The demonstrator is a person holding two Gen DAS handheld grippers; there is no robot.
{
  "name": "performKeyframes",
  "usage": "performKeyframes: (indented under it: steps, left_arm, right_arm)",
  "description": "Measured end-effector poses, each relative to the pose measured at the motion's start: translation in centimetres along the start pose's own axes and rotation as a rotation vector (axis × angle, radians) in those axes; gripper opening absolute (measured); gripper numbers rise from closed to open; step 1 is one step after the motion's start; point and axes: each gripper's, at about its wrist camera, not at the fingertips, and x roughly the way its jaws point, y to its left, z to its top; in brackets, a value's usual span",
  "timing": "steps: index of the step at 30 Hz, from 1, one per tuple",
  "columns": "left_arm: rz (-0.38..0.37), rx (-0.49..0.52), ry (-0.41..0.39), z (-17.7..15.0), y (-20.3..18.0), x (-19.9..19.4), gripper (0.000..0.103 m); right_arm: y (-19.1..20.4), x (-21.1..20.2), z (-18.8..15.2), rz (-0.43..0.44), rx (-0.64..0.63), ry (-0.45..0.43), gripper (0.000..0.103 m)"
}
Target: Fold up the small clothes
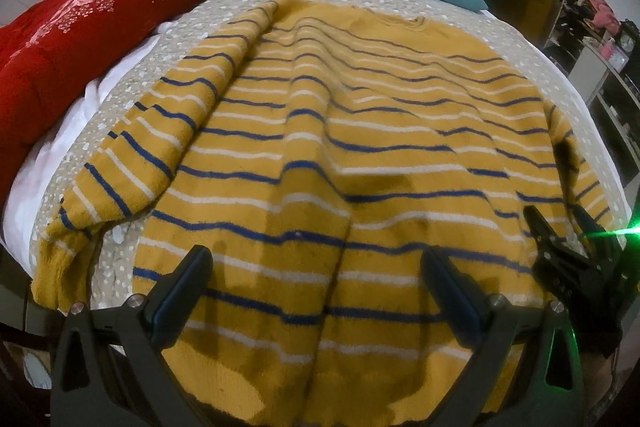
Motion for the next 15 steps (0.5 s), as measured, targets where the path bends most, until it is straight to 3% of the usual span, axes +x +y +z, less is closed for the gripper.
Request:
performKeyframes:
  steps: [4, 15]
  left_arm:
    - [-0.019, 0.009, -0.035, -0.46, -0.02, -0.12, 0.103]
    - [-0.034, -0.008, -0.037, -0.62, 0.56, 0.38, 0.103]
  right_arm:
    - [0.01, -0.07, -0.04, -0.005, -0.004, 0.003, 0.103]
    - [-0.11, -0.11, -0.10, -0.011, -0.005, -0.001, 0.103]
